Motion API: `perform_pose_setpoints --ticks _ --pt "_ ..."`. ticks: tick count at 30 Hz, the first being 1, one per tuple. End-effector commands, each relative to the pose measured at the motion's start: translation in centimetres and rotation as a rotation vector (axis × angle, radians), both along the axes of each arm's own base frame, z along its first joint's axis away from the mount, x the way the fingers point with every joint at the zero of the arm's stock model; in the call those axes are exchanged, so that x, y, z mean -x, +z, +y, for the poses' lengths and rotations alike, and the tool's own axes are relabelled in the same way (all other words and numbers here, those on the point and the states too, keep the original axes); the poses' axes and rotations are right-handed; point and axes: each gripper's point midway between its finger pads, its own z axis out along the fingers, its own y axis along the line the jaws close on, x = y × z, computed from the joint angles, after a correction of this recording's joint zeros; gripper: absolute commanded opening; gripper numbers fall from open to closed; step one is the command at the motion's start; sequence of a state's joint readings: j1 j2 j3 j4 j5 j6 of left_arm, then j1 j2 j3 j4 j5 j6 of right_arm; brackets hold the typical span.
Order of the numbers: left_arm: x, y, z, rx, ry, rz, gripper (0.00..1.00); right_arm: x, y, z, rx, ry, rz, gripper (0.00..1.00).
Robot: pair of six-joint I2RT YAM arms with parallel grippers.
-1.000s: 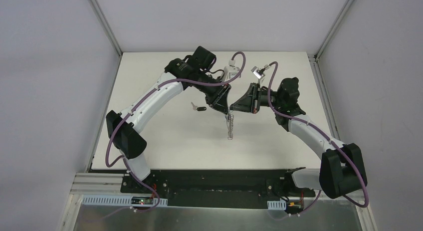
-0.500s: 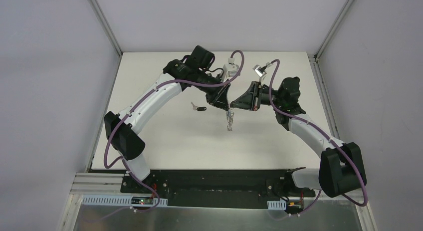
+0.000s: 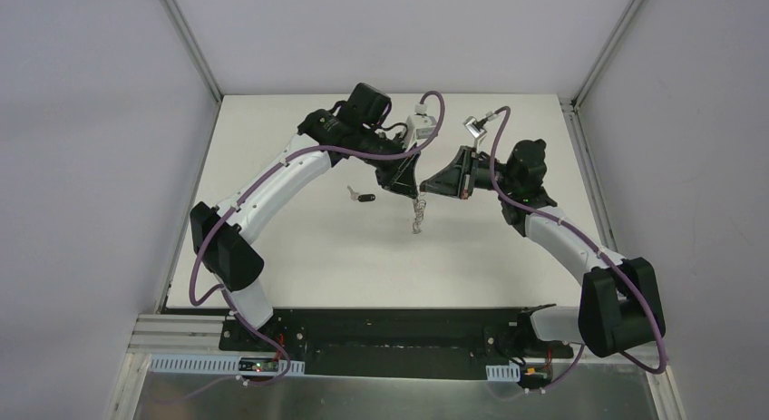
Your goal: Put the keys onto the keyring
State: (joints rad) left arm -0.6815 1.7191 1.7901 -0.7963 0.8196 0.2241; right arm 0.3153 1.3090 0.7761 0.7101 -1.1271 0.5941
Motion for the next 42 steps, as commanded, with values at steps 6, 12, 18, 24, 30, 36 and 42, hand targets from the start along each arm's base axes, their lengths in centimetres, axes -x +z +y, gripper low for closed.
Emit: perform_pose_setpoints --ticks 6,12,18,24,30,36,42 --pt "1.6 0.6 -1.0 0.019 -0.017 0.035 0.17 -2.9 1.5 -0.7 -0.019 -0.136 -0.057 0.0" --pt "1.7 0.7 -1.3 0.021 -0.009 0.038 0.23 -3.3 1.3 -0.7 -0.012 -0.15 -0.049 0.0" --pt "1.5 -0.1 -1.5 -0.01 0.002 0.037 0.29 -3.4 1.2 -0.8 -0.01 -0.159 -0.042 0.0" --pt "1.1 -0.6 -1.3 -0.044 0.03 -0.002 0.34 -3.7 1.1 -0.9 -0.003 -0.178 -0.034 0.0" --pt "1.0 -1.0 -1.9 -0.067 0.045 -0.012 0.46 -4.0 0.8 -1.0 0.009 -0.193 -0.021 0.0" --pt "1.0 -0.8 -2.3 -0.056 0.067 0.02 0.59 -4.2 0.6 -1.2 0.014 -0.204 -0.024 0.0" --pt "1.2 -0.1 -2.0 -0.012 0.088 0.07 0.66 -4.2 0.8 -1.8 0.016 -0.202 -0.047 0.0"
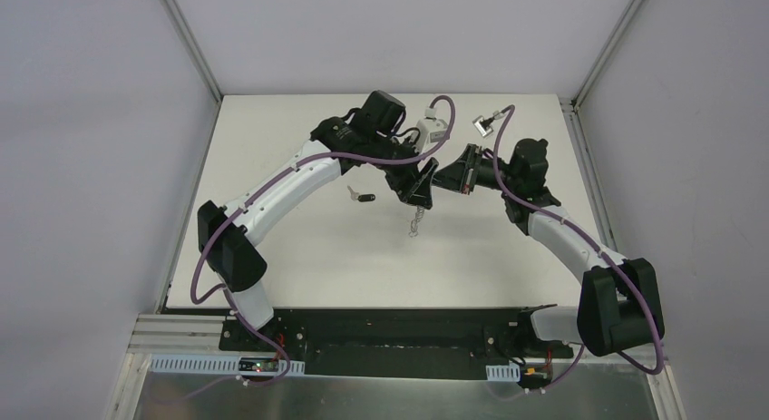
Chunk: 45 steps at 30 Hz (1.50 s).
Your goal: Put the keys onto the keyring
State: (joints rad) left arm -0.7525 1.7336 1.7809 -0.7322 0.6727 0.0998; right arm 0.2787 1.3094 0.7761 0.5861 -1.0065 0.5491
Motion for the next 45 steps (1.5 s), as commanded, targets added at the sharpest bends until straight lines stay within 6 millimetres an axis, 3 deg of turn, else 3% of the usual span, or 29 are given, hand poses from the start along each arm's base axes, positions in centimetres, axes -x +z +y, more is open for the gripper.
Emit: perform_pose_setpoints --ticks 1,8,12,24,39,45 --pt "1.2 1.2 0.1 0.058 -0.006 0.07 0.67 -1.2 2.7 -0.8 -0.021 -0.036 -0.134 0.0" --pt "0.3 2.6 1.7 0.145 0.015 0.091 0.84 -0.1 3.2 -1.1 -0.039 0.019 -0.199 0.0" --pt "0.4 3.1 1.9 0.188 0.025 0.113 0.86 0.4 3.6 -1.1 -0.045 0.048 -0.219 0.0" --pt "0.2 3.8 1.2 0.25 -0.064 0.12 0.6 2.0 4.1 -1.1 -0.056 0.119 -0.25 0.0" --pt "-1.0 2.9 -0.1 0.28 -0.088 0.119 0.43 2.5 4.2 -1.0 -0.066 0.143 -0.25 0.0" --pt "-0.9 2.6 -0.6 0.299 -0.093 0.17 0.21 2.4 4.1 -1.0 -0.066 0.143 -0.248 0.0"
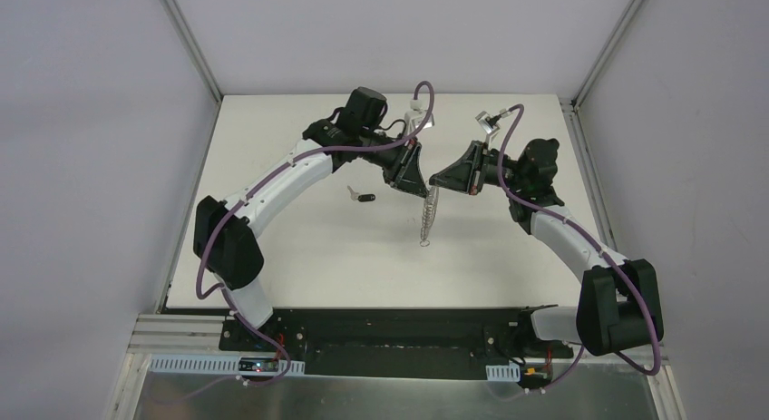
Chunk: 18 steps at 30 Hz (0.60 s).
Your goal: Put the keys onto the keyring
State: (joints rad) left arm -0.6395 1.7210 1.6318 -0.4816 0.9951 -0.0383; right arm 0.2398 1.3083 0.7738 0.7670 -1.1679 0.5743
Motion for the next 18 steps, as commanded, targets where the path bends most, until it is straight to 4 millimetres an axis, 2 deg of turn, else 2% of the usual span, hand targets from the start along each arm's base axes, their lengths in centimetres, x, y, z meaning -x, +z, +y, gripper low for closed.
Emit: perform_pose_setpoints --ticks 1,8,17,18 --pt "-0.24 1.57 -0.58 0.071 -0.029 -0.001 0.18 0.84 1.86 -0.25 -0.023 0.018 -0.098 0.0" --pt "0.19 1.31 -0.49 0.075 -0.035 0.013 0.01 0.7 1.78 -0.22 -0.023 0.014 -0.098 0.0" --pt "0.53 1.63 -1.32 0.091 -0.037 0.02 0.0 0.36 1.41 -0.16 -0.023 -0.013 -0.093 0.0" --pt "0.43 1.72 -1.45 0.095 -0.032 0.024 0.03 0.31 1.31 -0.17 -0.023 -0.018 -0.092 0.0"
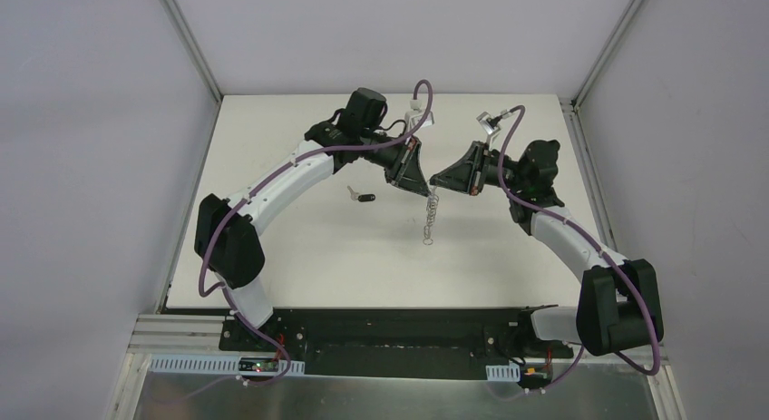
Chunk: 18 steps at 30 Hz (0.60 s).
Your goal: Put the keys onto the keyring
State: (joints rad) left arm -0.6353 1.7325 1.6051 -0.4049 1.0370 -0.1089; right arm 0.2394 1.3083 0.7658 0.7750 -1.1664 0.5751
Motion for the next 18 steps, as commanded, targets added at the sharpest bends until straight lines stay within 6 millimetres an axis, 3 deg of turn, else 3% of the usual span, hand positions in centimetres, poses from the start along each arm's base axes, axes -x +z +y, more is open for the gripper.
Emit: perform_pose_setpoints --ticks 1,6,18 --pt "0.4 1.9 -1.1 0.066 -0.021 -0.02 0.07 0.2 1.4 -0.1 -0.022 -0.022 -0.094 0.0" --pt "0.2 2.0 -1.3 0.054 0.018 -0.038 0.16 -1.1 0.5 -0.3 0.012 -0.092 -0.053 0.0" --pt "0.7 0.9 -2.1 -0.029 0.032 -0.06 0.23 -3.8 -1.0 -0.6 0.071 -0.212 0.034 0.0"
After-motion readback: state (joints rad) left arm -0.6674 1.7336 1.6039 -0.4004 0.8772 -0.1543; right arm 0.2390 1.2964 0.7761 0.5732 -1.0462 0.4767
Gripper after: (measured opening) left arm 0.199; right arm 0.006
